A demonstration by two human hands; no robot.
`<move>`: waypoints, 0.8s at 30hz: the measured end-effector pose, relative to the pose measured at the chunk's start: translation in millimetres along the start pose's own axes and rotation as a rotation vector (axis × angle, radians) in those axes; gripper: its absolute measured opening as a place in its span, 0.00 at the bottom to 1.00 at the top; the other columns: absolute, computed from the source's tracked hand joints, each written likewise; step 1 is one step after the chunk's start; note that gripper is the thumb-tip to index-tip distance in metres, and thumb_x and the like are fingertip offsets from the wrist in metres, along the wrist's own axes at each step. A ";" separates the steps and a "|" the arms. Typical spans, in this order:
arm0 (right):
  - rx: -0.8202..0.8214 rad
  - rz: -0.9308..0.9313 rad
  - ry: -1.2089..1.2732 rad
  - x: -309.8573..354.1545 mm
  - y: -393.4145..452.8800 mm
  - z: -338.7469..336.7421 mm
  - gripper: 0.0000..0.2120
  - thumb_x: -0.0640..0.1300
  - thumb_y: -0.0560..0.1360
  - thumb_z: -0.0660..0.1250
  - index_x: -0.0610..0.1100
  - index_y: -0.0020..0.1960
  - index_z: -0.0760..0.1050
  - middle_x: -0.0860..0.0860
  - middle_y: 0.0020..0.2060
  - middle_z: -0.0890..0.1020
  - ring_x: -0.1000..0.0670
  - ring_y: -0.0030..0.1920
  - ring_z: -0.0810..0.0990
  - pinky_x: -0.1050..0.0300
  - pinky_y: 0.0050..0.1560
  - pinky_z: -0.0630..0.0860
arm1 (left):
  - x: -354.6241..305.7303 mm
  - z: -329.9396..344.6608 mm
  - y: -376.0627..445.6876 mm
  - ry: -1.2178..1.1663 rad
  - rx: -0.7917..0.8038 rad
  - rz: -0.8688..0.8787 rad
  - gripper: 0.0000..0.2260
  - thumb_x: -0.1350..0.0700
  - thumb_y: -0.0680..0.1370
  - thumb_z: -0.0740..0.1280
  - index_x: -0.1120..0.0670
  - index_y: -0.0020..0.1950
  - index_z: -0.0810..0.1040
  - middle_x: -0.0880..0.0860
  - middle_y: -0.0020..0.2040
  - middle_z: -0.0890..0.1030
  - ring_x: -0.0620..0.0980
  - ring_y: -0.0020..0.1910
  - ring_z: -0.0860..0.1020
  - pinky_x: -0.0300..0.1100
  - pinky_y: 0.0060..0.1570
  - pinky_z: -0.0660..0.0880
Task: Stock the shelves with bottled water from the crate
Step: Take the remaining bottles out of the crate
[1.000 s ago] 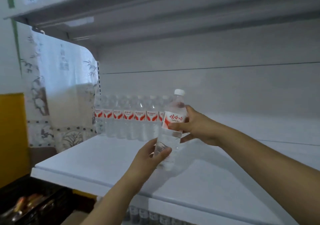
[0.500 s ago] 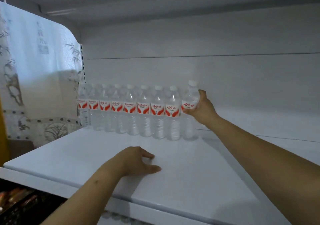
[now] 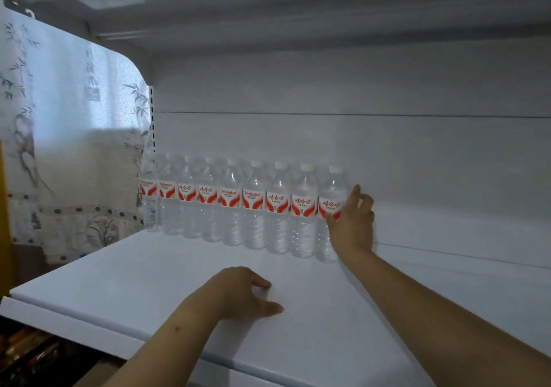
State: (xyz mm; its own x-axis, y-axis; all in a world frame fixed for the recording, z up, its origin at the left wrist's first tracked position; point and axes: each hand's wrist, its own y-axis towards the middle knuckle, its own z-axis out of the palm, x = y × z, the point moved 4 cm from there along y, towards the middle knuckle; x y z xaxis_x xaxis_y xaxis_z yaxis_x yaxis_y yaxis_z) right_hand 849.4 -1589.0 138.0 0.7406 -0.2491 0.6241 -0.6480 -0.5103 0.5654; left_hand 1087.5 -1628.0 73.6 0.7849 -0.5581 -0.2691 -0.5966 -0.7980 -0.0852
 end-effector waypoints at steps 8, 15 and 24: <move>0.197 -0.244 0.120 80.3 -51.6 -10.0 0.35 0.61 0.80 0.56 0.49 0.80 0.46 0.48 0.78 0.55 0.43 0.75 0.62 0.49 0.70 0.67 | 4.3 -17.1 -27.0 -0.236 -0.284 0.000 0.37 0.29 0.73 0.60 0.42 0.78 0.55 0.48 0.77 0.63 0.51 0.74 0.65 0.49 0.70 0.65; 0.471 -0.389 0.252 156.3 -114.2 0.6 0.36 0.67 0.79 0.50 0.53 0.80 0.43 0.52 0.79 0.51 0.48 0.79 0.53 0.48 0.76 0.56 | 60.5 -36.7 -88.6 -0.168 -0.463 -0.094 0.34 0.29 0.74 0.56 0.40 0.78 0.56 0.47 0.76 0.64 0.52 0.73 0.64 0.51 0.71 0.65; 0.671 -0.547 0.332 267.3 -223.2 56.3 0.34 0.65 0.80 0.50 0.52 0.80 0.47 0.52 0.79 0.54 0.49 0.78 0.54 0.51 0.75 0.55 | 186.9 -22.0 -202.5 -0.252 -0.560 -0.265 0.35 0.29 0.74 0.57 0.41 0.78 0.58 0.48 0.74 0.66 0.52 0.72 0.64 0.52 0.69 0.66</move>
State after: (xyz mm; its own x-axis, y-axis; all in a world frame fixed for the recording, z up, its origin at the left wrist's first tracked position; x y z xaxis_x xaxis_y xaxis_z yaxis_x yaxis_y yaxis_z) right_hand 1202.0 -1588.0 148.3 0.7570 0.3627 0.5435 0.0920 -0.8827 0.4609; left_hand 1358.7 -1575.6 61.7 0.7893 -0.3108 -0.5296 -0.1584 -0.9363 0.3134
